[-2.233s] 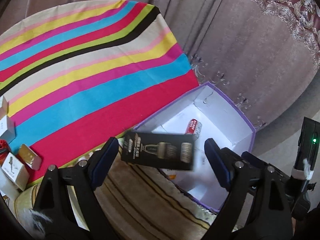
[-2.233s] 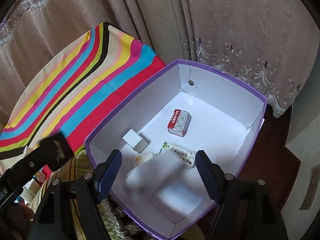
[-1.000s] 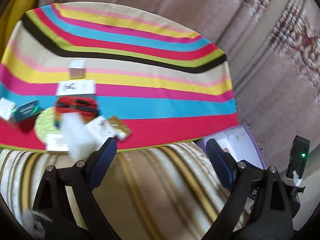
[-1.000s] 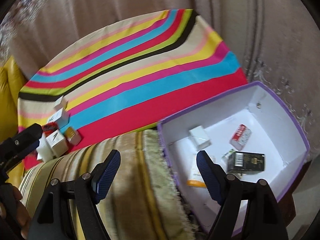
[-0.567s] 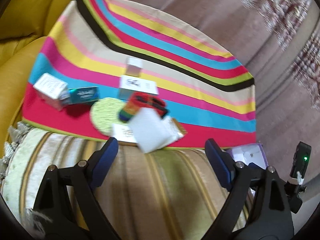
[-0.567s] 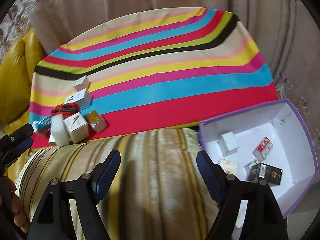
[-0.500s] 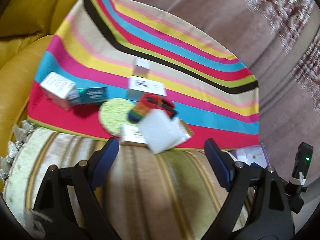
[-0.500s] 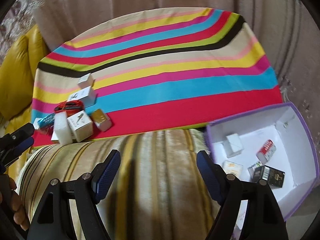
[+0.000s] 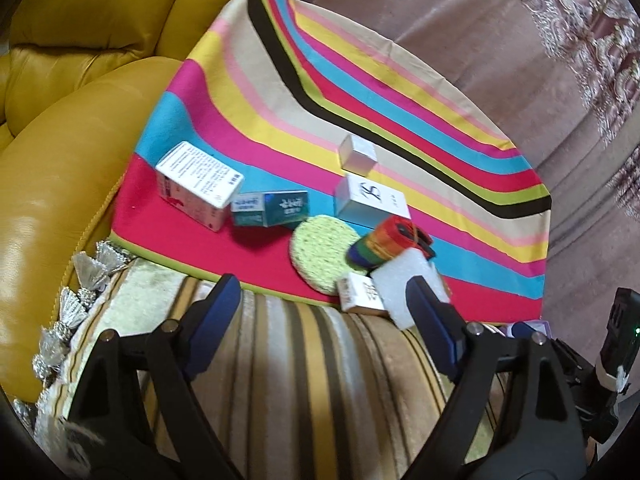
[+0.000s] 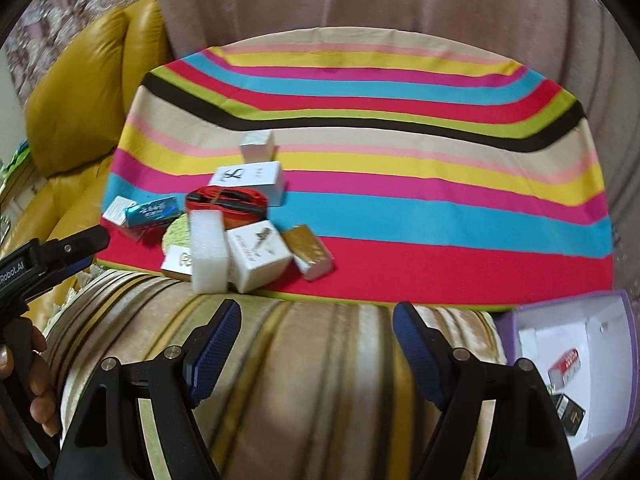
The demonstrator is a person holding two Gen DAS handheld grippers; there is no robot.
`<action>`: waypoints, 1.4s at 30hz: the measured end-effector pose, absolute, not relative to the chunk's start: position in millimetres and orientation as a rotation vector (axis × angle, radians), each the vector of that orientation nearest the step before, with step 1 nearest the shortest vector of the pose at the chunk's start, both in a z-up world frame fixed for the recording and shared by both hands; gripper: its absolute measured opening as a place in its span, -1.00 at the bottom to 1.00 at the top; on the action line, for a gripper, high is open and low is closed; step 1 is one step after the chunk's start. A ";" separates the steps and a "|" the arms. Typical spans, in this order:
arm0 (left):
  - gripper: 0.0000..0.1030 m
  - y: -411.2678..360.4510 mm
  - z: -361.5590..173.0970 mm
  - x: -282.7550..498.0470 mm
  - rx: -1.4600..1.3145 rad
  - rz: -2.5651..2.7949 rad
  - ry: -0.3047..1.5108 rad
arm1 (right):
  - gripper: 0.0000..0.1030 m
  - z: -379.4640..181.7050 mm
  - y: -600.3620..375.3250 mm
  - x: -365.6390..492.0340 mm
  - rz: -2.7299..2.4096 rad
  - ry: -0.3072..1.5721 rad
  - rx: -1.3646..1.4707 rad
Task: Organize objects
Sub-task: 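Withdraw both tools from storage box back over the table, then reach left tool to white printed box while right tool reaches white foam block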
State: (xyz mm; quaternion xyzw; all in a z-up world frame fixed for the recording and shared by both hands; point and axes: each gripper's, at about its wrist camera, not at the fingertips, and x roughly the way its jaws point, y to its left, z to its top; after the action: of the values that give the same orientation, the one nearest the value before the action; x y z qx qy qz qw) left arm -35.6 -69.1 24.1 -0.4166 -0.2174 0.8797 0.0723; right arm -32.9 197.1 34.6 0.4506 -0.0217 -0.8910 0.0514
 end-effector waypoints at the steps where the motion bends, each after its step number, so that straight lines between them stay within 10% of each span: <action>1: 0.69 -72.2 23.5 -37.2 -1.253 2.642 -0.656 | 0.54 34.0 193.1 -35.6 -2.700 -0.053 1.373; 16: 0.58 -109.1 5.4 -77.0 -1.358 2.644 -0.714 | 0.54 19.3 176.8 -66.8 -2.566 -0.120 1.458; 42: 0.58 -117.5 -10.2 -113.6 -1.554 2.696 0.008 | 0.54 28.8 136.7 -69.8 -2.525 0.169 1.301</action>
State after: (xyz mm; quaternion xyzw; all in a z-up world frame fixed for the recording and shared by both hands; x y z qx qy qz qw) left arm -113.6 -117.5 -10.2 -0.4994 0.0024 0.8662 0.0151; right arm -69.8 136.7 28.8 0.4522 0.0586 -0.8777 0.1476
